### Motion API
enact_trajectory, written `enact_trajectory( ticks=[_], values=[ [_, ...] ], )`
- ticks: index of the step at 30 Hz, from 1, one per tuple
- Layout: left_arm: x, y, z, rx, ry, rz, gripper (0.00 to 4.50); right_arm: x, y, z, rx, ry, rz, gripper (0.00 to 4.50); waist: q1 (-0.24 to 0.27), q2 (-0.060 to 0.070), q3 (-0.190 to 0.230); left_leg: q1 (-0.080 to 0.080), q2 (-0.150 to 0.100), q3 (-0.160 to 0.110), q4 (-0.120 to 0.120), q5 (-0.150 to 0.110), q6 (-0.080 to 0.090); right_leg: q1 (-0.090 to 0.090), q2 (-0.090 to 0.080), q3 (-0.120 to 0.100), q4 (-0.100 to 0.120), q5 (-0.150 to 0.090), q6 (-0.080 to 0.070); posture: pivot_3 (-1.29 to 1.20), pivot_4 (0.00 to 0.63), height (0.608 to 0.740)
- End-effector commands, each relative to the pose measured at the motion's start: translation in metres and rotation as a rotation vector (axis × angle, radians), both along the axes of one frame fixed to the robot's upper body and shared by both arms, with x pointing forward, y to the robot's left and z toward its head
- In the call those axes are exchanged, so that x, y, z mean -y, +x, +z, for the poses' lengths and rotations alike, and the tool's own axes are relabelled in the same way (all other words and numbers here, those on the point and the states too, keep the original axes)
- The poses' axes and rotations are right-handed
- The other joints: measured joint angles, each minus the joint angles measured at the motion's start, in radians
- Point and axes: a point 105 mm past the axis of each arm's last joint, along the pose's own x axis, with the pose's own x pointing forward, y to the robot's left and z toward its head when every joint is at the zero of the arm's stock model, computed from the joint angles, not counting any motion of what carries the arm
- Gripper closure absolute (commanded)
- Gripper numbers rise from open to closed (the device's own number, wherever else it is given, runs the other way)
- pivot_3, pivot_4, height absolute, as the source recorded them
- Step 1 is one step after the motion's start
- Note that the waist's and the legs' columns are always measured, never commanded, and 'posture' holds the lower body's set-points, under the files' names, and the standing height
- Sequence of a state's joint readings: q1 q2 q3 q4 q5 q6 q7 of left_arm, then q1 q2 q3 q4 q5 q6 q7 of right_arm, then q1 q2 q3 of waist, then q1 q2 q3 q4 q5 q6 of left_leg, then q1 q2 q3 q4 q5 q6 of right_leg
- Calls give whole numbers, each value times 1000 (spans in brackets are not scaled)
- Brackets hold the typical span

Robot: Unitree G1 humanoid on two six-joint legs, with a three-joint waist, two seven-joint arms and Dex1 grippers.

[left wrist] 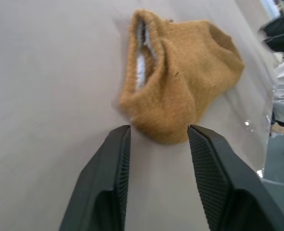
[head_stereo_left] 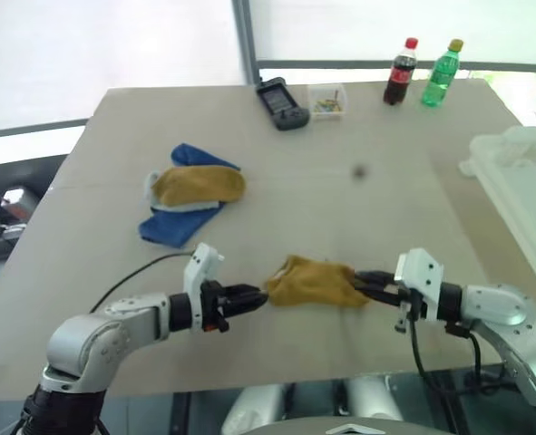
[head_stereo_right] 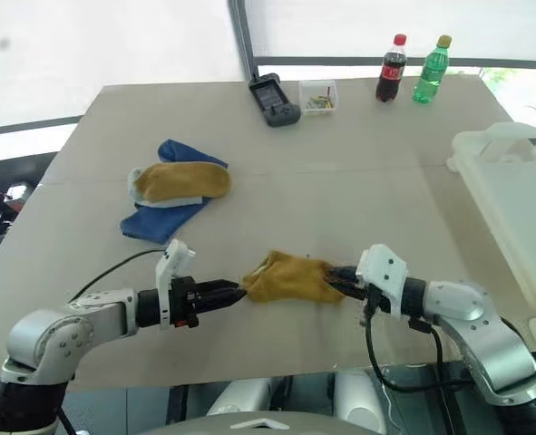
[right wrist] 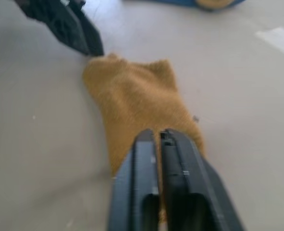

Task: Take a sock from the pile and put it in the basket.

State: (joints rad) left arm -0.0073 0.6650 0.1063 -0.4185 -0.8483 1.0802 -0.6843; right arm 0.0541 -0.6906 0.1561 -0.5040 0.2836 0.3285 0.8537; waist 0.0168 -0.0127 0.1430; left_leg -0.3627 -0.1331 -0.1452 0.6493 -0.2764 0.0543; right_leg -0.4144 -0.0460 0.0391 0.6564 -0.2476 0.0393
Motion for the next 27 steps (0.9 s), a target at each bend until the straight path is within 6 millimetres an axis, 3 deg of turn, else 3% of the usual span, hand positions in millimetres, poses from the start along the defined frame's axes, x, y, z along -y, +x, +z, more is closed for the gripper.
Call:
enact_trajectory(
  ticks=[1,4,7,11,14,18,19,23,25,27],
  values=[
    [2,3,-6,-10,32,6,2429,-2,-1,-17,-3,-32,9,4457,0,0,0,0,0,0,0,0,0,0,0,0,0,0,0,0,150,740],
    [1,10,-12,-9,76,46,2429,-4,-1,-22,-1,-42,17,4457,2,1,0,0,0,0,0,0,0,1,0,0,0,0,0,0,150,740],
    [0,11,-6,23,61,59,1788,-5,0,-22,8,-40,10,4500,3,0,0,1,0,0,1,0,-1,1,0,0,0,0,0,0,150,740],
    [-5,14,-1,71,89,102,91,-6,1,-17,16,-9,-9,4500,3,0,0,2,0,0,1,0,-1,2,0,0,1,0,0,0,150,740],
    [-8,16,1,96,111,110,91,-7,2,-9,6,33,-28,4500,2,0,0,3,0,0,1,0,-2,2,0,0,2,0,0,0,150,740],
    [-10,16,4,106,97,129,0,-8,1,-3,4,56,-21,2722,0,0,0,3,0,0,1,0,-1,2,0,0,1,0,0,0,150,740],
    [-11,17,5,108,90,138,0,-7,2,-2,8,56,-27,2007,0,0,0,3,0,0,1,0,-1,2,0,0,1,0,0,0,150,740],
    [-17,18,4,97,111,152,0,-4,5,-5,19,36,-47,520,0,0,0,2,0,0,0,0,-1,2,0,0,1,0,0,0,150,740],
    [-17,19,1,89,136,148,0,-3,7,-9,20,25,-53,611,0,0,0,2,0,0,0,0,-1,2,0,0,1,0,0,0,150,740],
    [-14,20,-3,83,140,151,0,-3,9,-10,22,24,-62,1280,0,0,0,2,0,0,0,0,-1,2,0,0,1,0,0,0,150,740]
  ],
)
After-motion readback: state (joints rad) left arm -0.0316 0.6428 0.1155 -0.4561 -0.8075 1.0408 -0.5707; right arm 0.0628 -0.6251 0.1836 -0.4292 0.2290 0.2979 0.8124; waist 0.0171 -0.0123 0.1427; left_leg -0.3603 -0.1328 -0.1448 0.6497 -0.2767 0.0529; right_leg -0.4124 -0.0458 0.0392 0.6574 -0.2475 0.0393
